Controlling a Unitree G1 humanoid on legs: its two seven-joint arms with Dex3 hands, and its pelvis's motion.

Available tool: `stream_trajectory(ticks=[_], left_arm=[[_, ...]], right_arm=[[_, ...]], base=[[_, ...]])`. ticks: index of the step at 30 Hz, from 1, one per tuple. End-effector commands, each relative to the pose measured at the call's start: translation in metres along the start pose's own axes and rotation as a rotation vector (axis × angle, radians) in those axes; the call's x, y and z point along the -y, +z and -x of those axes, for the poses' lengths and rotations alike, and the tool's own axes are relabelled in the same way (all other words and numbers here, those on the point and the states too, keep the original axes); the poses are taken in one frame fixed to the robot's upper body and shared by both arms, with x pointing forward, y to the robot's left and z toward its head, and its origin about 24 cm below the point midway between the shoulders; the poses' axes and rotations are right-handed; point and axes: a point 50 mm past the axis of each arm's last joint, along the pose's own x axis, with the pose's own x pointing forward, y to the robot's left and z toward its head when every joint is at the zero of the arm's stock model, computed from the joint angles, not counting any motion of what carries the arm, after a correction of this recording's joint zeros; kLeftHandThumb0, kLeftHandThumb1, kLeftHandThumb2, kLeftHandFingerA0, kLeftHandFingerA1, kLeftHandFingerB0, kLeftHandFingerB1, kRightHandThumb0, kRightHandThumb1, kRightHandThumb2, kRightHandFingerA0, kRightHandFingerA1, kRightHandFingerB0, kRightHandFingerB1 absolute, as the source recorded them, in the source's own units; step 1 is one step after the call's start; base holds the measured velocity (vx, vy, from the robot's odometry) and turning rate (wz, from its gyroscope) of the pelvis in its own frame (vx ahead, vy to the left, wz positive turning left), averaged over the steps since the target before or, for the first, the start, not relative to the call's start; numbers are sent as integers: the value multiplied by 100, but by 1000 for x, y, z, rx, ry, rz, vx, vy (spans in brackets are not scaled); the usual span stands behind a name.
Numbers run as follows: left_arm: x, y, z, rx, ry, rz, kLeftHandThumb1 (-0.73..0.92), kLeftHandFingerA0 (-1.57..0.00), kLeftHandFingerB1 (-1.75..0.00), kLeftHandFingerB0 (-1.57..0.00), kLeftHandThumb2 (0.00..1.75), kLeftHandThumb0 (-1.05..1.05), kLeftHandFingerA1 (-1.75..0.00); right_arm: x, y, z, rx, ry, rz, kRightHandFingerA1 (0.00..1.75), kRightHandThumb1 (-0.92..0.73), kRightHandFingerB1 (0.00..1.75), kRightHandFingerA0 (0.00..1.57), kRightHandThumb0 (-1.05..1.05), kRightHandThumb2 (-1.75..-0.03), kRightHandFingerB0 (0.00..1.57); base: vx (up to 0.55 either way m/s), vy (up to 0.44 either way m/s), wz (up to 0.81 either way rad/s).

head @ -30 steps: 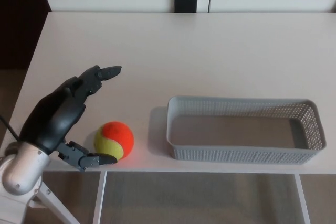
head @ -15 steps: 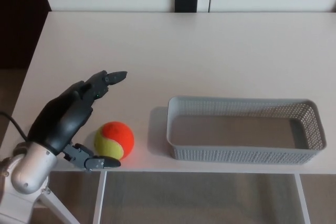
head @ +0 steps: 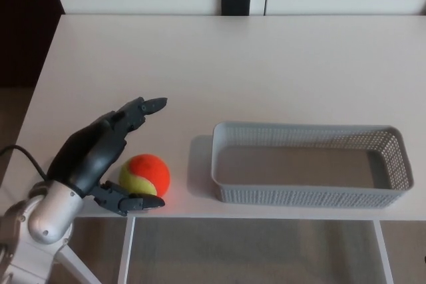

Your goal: The robot walk towards a table in front and uses its left hand to pickup a tennis ball on the left side and put it in a container on the right hand side

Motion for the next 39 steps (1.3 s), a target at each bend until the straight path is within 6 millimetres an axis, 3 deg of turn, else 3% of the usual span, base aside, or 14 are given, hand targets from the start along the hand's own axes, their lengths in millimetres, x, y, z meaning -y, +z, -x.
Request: stream_trajectory(ticks=[1, 4, 12, 13, 15, 18, 19, 26, 27, 29, 30, 32, 33, 39], left_arm=[[1, -6, -2, -39, 4, -27, 27, -17, -34, -13, 50, -50, -56], [2, -8, -3, -44, 5, -25, 27, -22, -34, -17, 50, -50, -57], [8, -15, -7, -75, -12, -12, 26, -30, -33, -21, 49, -48, -58], [9, -15, -7, -74, -14, -11, 25, -38, -32, -25, 49, -45, -64], [10, -15, -8, -71, -16, -10, 25, -38, -32, -25, 49, -45, -64], [11, -16, -9, -84, -24, -22, 26, -37, -32, -23, 50, -48, -65], [12, -17, -9, -100, -37, -18, 24, -38, -33, -24, 56, -52, -56], [13, -19, -11, -131, -66, -16, 32, -57, -31, -30, 51, -45, -58], [13, -18, -13, -142, -68, 13, 71, -127, -47, -69, 66, -28, -67], [13, -18, -15, -157, -72, 56, 71, -127, -47, -69, 66, -28, -67], [13, -16, -14, -158, -72, 40, 61, -139, -54, -84, 80, -25, -86], [13, -13, -12, -156, -58, 13, 54, -137, -60, -97, 87, -21, -105], [12, -12, -13, -154, -47, 18, 47, -125, -85, -97, 103, -18, -119], [11, -10, -13, -143, -27, 49, 45, -117, -93, -98, 103, -12, -124]], right_arm=[[8, 4, -1, 5, -17, 2, 49, -45, 45, 44, -51, -74, 34], [7, 4, -1, 8, -16, 8, 39, -55, 35, 50, -46, -56, 40], [8, 4, -1, 8, -16, 16, 38, -54, 35, 50, -47, -56, 39], [8, 5, -2, 9, -17, 13, 50, -45, 45, 44, -53, -76, 34], [8, 7, -3, 10, -18, 8, 50, -45, 45, 44, -53, -76, 34], [7, 7, -4, 11, -20, 12, 50, -45, 45, 44, -53, -75, 35], [8, 8, -4, 13, -19, 12, 39, -54, 35, 50, -47, -56, 41], [8, 10, -6, 20, -19, 14, 39, -54, 35, 50, -46, -56, 41], [8, 12, -7, 22, -21, 12, 39, -54, 35, 50, -47, -56, 42], [9, 15, -9, 26, -23, 9, 39, -54, 35, 50, -47, -56, 42], [9, 15, -9, 26, -24, 8, 39, -54, 35, 51, -47, -56, 42], [8, 15, -9, 31, -20, 10, 40, -54, 35, 50, -49, -56, 41], [9, 16, -10, 35, -20, 4, 40, -54, 36, 50, -48, -56, 40], [8, 17, -11, 34, -17, -11, 40, -55, 36, 51, -49, -56, 42]], base=[[0, 0, 0], [0, 0, 0], [0, 0, 0], [0, 0, 0], [0, 0, 0], [0, 0, 0], [0, 0, 0], [0, 0, 0], [0, 0, 0], [0, 0, 0], [0, 0, 0], [0, 0, 0], [0, 0, 0], [0, 0, 0]])
